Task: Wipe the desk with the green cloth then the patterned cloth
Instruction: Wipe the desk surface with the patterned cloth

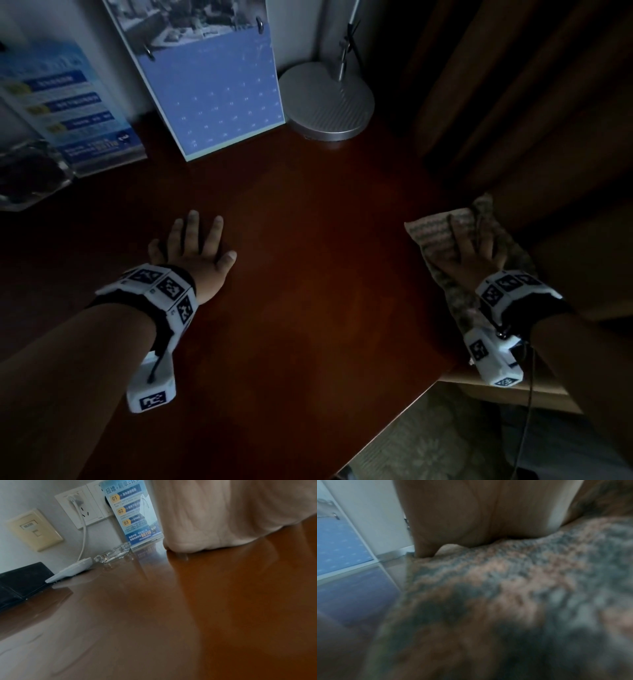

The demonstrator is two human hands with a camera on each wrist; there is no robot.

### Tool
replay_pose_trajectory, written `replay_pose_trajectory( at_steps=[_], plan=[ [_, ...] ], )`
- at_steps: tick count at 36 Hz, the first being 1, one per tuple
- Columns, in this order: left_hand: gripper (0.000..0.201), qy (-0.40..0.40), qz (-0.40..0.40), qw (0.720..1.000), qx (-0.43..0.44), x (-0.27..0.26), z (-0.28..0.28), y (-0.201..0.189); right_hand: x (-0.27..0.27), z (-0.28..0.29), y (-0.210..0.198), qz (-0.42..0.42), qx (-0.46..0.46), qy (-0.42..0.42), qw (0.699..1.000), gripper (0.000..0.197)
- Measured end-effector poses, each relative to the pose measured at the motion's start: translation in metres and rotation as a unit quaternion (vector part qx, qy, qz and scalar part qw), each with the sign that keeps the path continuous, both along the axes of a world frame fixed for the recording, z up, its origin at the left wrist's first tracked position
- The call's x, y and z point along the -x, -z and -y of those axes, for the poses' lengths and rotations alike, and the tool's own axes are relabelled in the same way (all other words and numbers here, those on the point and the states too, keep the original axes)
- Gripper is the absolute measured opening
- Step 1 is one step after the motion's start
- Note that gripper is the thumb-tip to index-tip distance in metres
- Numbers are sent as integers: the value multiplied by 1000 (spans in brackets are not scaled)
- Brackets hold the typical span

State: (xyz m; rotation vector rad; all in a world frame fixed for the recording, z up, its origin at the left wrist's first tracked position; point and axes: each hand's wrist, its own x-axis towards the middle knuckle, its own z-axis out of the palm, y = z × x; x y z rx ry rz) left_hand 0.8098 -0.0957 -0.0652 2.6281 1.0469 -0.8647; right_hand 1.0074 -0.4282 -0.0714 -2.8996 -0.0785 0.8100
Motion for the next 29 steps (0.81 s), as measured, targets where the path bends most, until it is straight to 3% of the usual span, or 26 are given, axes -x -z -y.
replay_pose_trajectory(
  at_steps=[10, 20, 29],
  plan=[
    [62, 9, 6, 1000, 13, 0, -1, 1, 61, 6, 6, 38, 36, -19, 998, 97],
    [62, 13, -4, 1000, 16, 0, -3, 3, 133, -21, -2, -29, 41, -23, 998, 89],
    [62, 10, 4, 999, 30, 1, -4, 0, 118, -46, -6, -48, 65, -67, 994, 92]
  ],
)
